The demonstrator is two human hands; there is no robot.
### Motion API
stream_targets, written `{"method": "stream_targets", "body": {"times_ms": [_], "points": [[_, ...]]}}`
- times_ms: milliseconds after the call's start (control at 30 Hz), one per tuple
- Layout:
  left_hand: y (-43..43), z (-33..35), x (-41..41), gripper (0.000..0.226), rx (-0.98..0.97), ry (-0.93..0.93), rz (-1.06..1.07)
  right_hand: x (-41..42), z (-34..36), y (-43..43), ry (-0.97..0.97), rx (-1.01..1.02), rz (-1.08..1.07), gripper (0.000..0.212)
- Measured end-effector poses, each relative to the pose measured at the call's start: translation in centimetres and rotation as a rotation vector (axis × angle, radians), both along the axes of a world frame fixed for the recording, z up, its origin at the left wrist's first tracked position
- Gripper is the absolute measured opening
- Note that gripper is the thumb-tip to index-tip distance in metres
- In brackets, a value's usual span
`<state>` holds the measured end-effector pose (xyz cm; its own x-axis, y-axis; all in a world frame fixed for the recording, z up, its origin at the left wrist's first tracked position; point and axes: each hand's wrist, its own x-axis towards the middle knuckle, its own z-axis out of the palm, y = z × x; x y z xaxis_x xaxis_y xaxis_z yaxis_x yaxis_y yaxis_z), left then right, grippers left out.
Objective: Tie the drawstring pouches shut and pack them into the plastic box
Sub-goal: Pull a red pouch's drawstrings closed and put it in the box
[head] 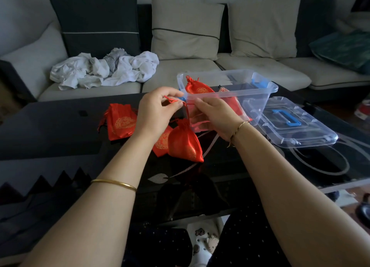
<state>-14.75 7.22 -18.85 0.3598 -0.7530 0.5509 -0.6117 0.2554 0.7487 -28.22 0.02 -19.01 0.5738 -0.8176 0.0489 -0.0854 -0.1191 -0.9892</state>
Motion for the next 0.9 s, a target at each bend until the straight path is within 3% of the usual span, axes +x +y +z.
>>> {"method": "stream_targets", "body": {"times_ms": [167, 367, 567, 767, 833, 900], "points": [[0.1, 0.0, 0.1, 0.014, 0.096, 0.239, -0.097, -0.3, 0.0, -0.2, -0.063, -0.018, -0.136, 0.034], [0.3, 0.1, 0.6, 0.025, 0.254, 0.407, -0.077, -0.6, 0.0, -0.5, -0.253, 0.313, -0.197, 0.036], [-0.1, 0.5, 0.4, 0.035, 0.386, 0.657, 0.112, -0.3, -0.2, -0.3, -0.430, 0.698, -0.172, 0.041], [-0.6, -0.3, 0.6, 0.040, 0.379, 0.636, 0.351, 0.3, -0.8, -0.1, -0.732, 0.963, -0.241, 0.046], [-0.6, -0.4, 0.8, 0.037, 0.374, 0.809, 0.320, 0.4, -1.0, -0.2, -0.693, 0.948, -0.273, 0.046], [-0.5, -0.5, 0.9, 0.039, 0.309, 1.124, 0.125, 0.5, -1.3, -0.3, -0.588, 0.902, -0.293, 0.045]]}}
